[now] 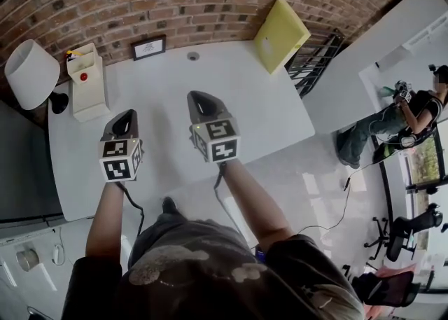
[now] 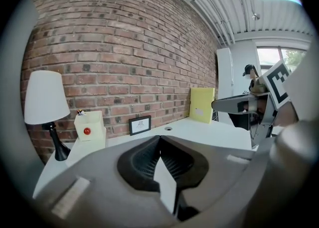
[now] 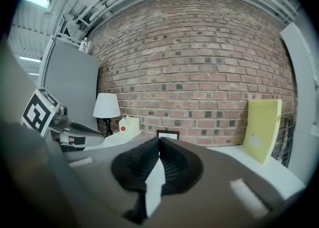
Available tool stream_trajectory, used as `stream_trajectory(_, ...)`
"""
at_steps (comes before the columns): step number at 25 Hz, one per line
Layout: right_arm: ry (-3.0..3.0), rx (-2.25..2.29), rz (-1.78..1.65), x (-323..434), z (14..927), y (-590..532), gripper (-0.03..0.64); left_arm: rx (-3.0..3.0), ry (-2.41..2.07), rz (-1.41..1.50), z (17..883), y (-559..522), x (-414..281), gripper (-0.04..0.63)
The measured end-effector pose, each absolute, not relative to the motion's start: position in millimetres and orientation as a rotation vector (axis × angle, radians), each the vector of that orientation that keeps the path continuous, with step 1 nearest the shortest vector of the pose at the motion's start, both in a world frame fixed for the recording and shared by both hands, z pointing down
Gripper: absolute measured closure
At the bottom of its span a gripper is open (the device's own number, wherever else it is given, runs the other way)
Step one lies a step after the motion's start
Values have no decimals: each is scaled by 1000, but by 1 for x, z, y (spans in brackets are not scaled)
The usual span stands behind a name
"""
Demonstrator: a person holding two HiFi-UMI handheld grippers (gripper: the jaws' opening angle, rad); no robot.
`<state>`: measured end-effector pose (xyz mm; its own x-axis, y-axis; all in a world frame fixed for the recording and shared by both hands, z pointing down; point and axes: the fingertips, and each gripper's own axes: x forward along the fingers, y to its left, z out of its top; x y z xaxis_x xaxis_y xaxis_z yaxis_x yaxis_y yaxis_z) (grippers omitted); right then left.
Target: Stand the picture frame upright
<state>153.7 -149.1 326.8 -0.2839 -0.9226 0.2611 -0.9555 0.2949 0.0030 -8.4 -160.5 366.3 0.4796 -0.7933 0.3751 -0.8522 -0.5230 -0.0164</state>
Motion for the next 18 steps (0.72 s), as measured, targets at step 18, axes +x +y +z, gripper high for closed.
stream_trajectory(18, -2438, 1694, 179, 186, 314, -1, 612, 2559, -1562, 474, 339, -3, 9, 586)
